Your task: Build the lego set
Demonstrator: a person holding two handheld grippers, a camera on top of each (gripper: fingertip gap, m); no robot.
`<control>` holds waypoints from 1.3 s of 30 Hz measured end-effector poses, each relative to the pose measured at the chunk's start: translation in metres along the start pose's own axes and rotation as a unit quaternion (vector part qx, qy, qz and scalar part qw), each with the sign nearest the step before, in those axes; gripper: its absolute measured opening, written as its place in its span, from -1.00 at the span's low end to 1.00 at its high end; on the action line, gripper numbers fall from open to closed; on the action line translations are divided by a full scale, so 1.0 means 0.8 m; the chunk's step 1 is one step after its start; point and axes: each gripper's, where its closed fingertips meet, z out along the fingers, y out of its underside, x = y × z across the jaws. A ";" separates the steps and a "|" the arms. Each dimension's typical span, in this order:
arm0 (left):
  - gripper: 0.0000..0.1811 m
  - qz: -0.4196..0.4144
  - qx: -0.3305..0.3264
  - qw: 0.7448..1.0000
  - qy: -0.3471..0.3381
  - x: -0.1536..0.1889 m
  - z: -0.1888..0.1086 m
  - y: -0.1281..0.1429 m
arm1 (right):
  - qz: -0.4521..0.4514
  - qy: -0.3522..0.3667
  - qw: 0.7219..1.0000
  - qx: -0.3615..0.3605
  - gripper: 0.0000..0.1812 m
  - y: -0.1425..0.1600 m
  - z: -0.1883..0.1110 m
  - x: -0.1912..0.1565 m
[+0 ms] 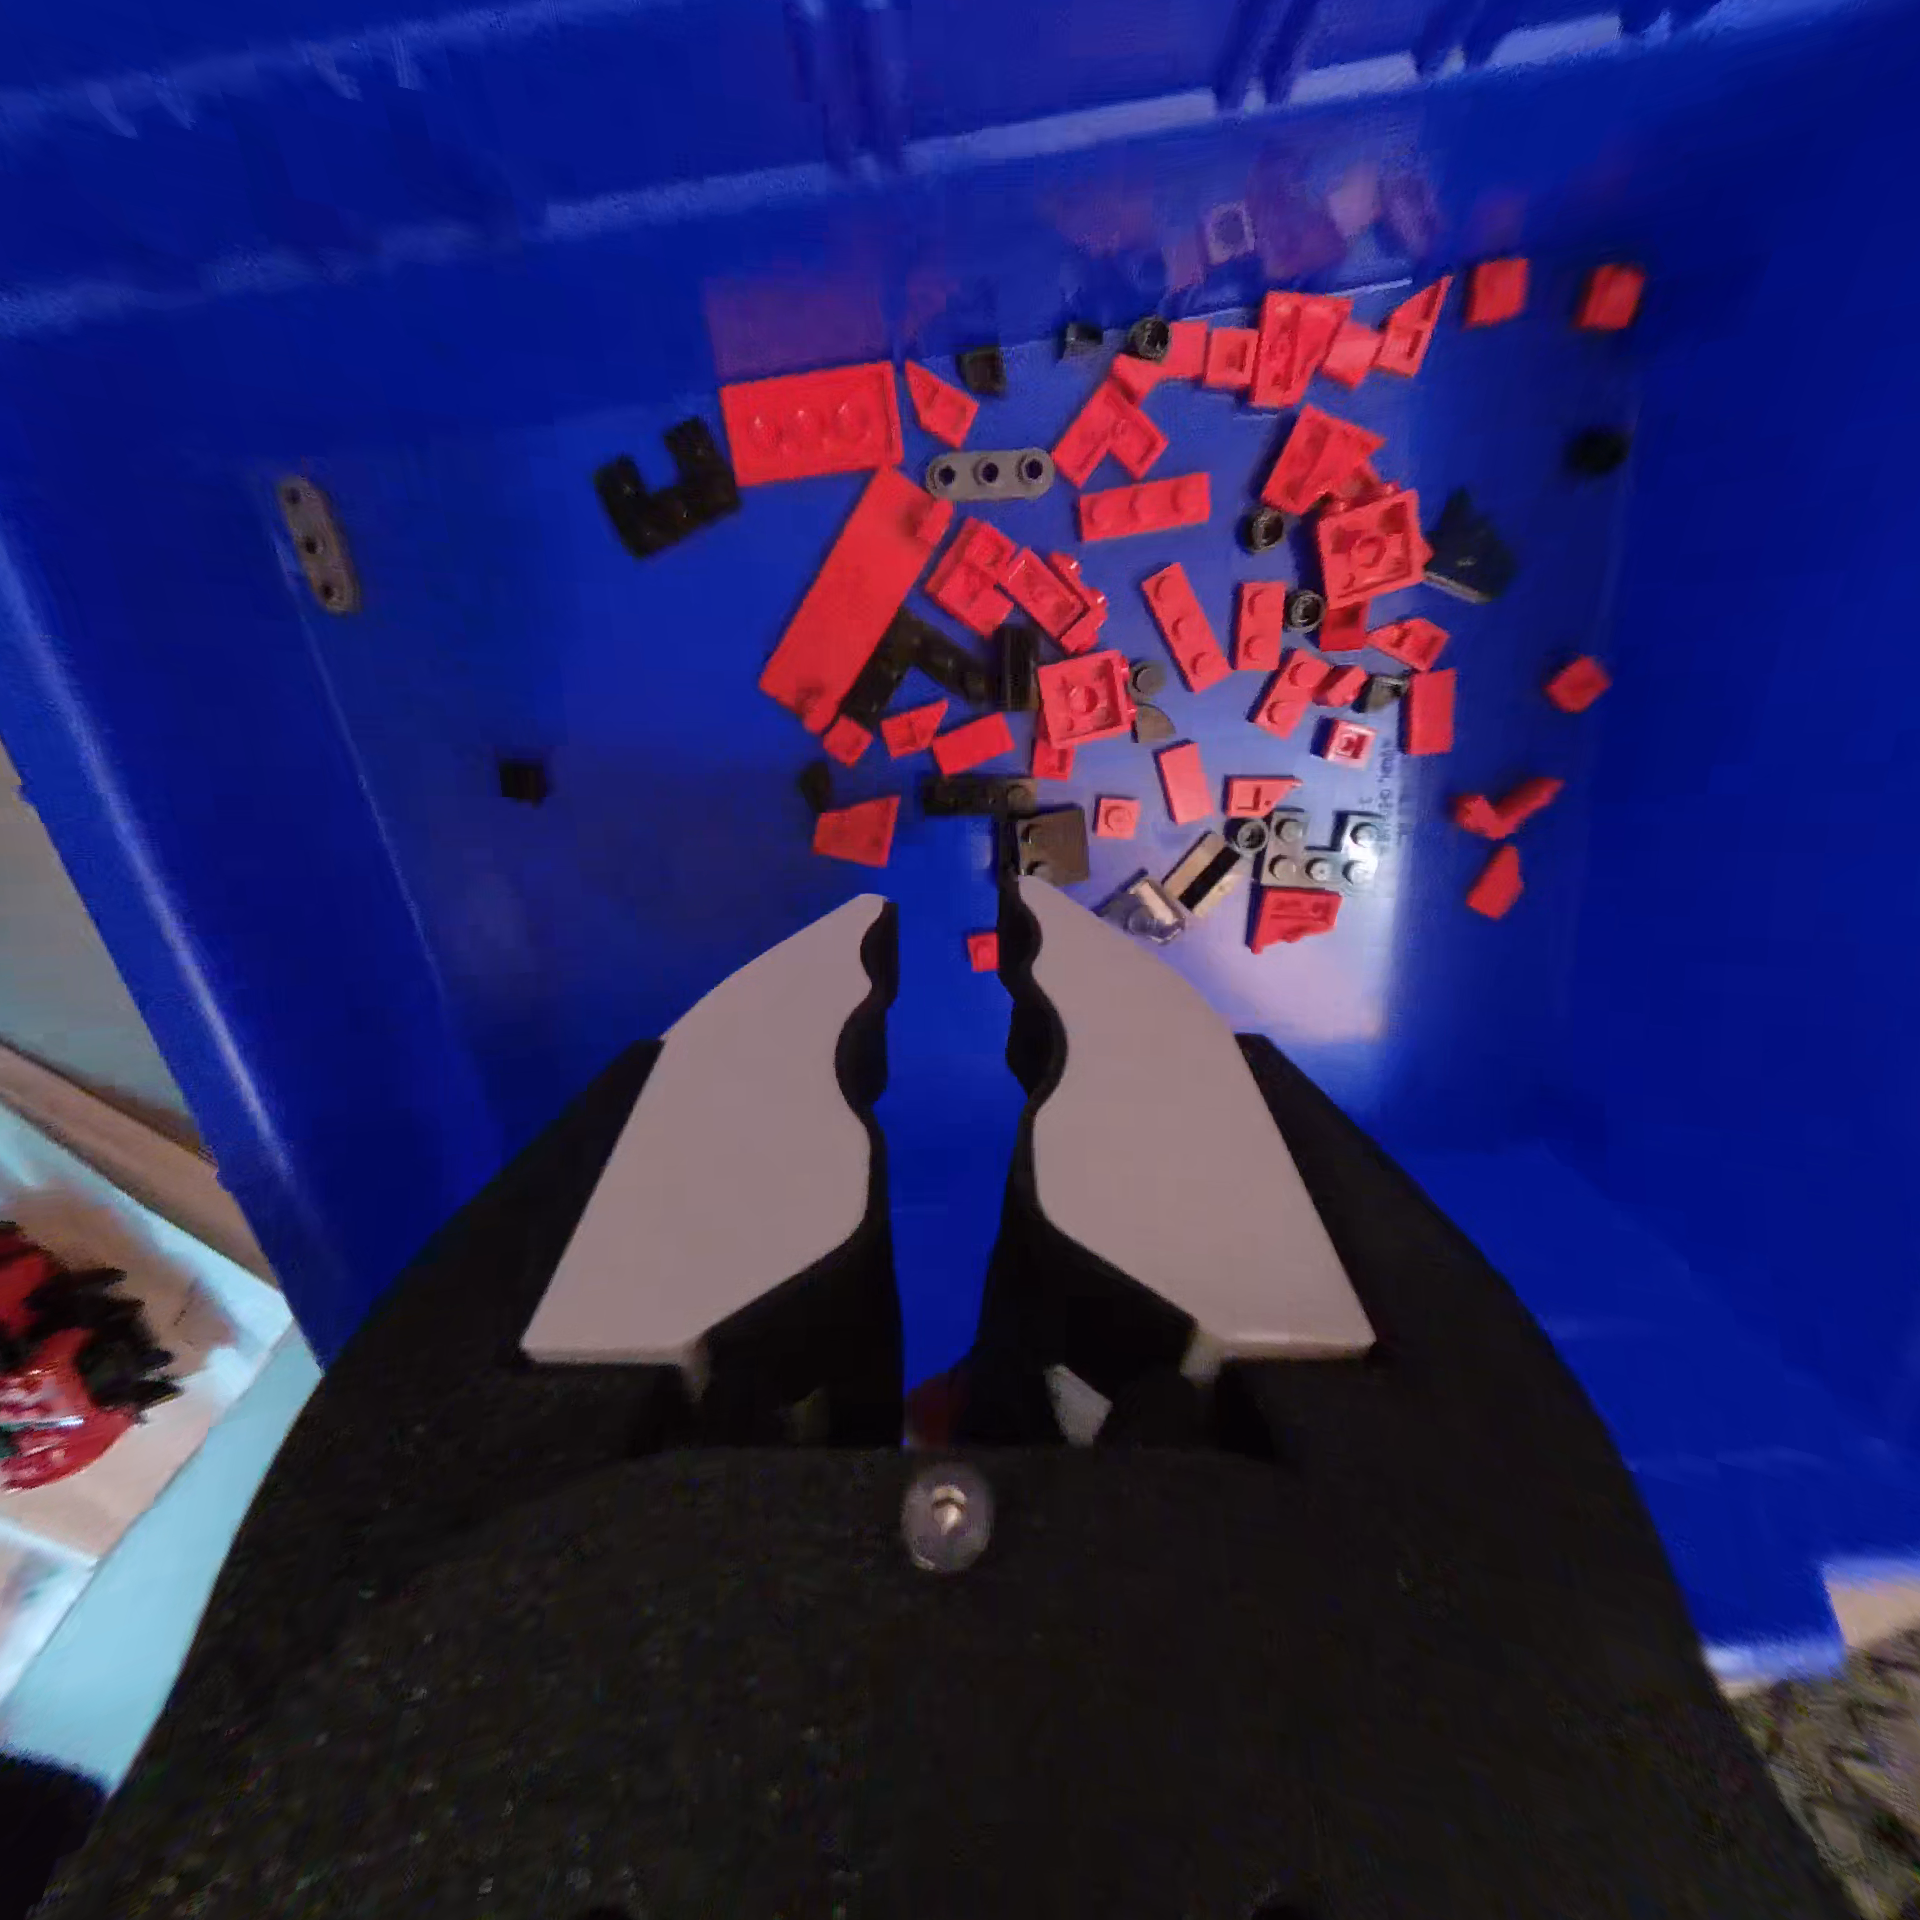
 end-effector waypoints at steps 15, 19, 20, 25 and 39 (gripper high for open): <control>-0.96 0.001 0.013 1.000 0.007 0.003 -0.004 -0.008 | 0.021 -0.058 0.994 -0.094 -0.82 0.011 0.041 0.023; -0.96 -0.001 0.016 1.000 0.007 0.003 -0.005 -0.009 | 0.028 -0.052 0.994 -0.093 -0.82 0.014 0.031 0.028; -0.96 -0.001 0.016 1.000 0.007 0.003 -0.005 -0.009 | 0.029 -0.052 0.995 -0.083 -0.82 0.013 0.025 0.027; -0.96 0.001 0.016 1.000 0.004 0.003 -0.004 -0.009 | 0.033 -0.045 0.998 -0.029 -0.82 0.011 -0.019 0.014; -0.56 0.072 0.126 0.982 -0.120 -0.024 -0.030 -0.060 | 0.234 -0.111 0.872 0.415 -0.83 0.060 -0.216 -0.253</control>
